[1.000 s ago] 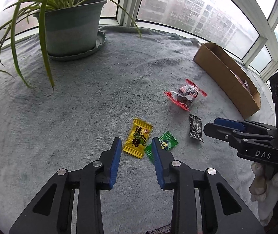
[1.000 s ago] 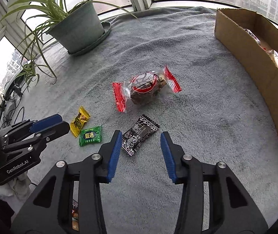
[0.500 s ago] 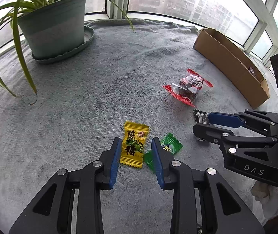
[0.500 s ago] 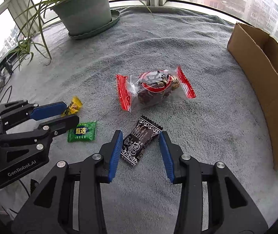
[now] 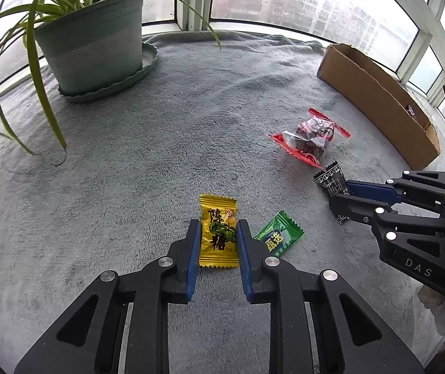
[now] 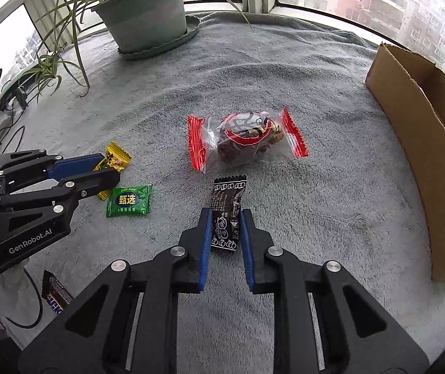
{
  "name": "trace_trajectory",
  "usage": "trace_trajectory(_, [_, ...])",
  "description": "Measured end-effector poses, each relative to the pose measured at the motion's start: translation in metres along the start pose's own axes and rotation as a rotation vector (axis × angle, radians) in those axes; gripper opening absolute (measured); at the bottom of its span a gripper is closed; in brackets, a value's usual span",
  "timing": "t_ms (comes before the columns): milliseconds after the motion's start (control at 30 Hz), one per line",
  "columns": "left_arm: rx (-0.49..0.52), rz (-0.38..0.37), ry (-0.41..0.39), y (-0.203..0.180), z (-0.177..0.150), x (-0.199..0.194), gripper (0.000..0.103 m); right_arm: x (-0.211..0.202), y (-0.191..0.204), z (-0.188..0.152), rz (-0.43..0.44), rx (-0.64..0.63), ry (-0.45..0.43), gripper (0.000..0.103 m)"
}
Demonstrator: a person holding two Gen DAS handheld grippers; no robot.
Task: Organize snacks
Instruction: 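Grasp the yellow candy with the left tool while the right tool grasps the black candy packet, then carry both candies into the cardboard box and open both tools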
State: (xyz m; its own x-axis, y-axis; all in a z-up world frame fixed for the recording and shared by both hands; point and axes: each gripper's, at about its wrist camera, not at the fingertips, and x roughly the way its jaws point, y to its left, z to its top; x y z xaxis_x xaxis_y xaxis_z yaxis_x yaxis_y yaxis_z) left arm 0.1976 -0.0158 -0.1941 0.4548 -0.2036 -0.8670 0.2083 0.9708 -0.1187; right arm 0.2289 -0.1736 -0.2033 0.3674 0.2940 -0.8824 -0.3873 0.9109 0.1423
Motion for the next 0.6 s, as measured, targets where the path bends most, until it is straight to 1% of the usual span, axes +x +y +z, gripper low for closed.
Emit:
trace_trajectory(267, [-0.01, -0.007, -0.014, 0.001, -0.001, -0.007, 0.02, -0.002, -0.002, -0.005, 0.012, -0.003, -0.005, 0.016])
trace_trajectory(400, [-0.026, -0.01, -0.015, 0.003, -0.002, -0.008, 0.02, -0.008, -0.004, -0.004, 0.026, 0.006, -0.027, 0.015])
trace_trajectory(600, [-0.046, -0.022, -0.031, 0.006, -0.003, -0.018, 0.02, -0.026, -0.013, -0.006, 0.021, 0.019, -0.07, 0.014])
